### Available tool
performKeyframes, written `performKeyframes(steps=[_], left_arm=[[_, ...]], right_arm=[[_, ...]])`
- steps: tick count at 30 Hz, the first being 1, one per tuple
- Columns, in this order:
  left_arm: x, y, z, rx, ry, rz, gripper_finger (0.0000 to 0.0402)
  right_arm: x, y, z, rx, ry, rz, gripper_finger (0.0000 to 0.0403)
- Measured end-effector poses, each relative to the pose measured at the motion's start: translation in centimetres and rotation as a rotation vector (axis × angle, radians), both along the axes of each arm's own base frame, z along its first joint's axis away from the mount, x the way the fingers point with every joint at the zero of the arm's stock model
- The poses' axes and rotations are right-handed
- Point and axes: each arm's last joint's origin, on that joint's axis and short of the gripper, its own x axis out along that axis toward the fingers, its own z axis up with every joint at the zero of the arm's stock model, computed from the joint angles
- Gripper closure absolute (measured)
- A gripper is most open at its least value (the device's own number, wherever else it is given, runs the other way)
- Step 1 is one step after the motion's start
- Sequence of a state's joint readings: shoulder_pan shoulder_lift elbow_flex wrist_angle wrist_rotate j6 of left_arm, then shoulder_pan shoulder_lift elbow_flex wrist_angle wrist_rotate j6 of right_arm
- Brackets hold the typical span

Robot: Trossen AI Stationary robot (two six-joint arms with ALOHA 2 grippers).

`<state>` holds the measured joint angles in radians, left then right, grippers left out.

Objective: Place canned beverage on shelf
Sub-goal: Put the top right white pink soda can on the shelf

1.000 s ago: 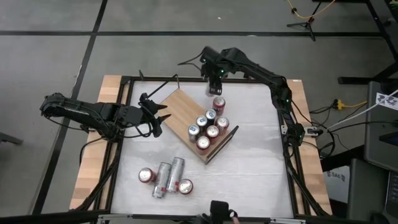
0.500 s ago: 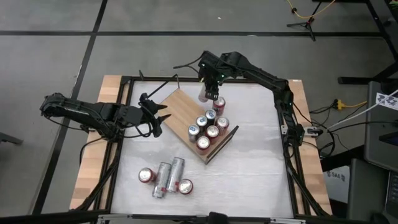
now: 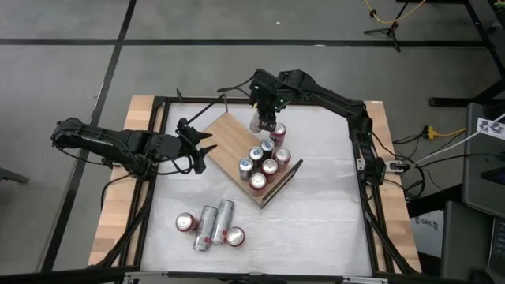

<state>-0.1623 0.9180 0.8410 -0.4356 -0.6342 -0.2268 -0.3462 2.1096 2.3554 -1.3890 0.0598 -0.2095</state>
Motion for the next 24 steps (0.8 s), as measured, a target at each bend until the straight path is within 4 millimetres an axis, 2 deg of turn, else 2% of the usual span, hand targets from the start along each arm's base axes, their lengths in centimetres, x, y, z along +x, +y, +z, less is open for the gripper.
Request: performKeyframes(steps=[10, 24], left_arm=[[0.0, 0.0, 0.0, -0.002, -0.001, 0.001, 0.0221], [0.0, 0.0, 0.0, -0.001, 0.001, 0.001, 0.0221]], right_arm=[[-1.6, 1.6, 2.9, 0.036, -0.095, -0.031, 0.0164], [-0.6, 5.4, 3.0, 0.065, -0.107, 0.044, 0.0164]])
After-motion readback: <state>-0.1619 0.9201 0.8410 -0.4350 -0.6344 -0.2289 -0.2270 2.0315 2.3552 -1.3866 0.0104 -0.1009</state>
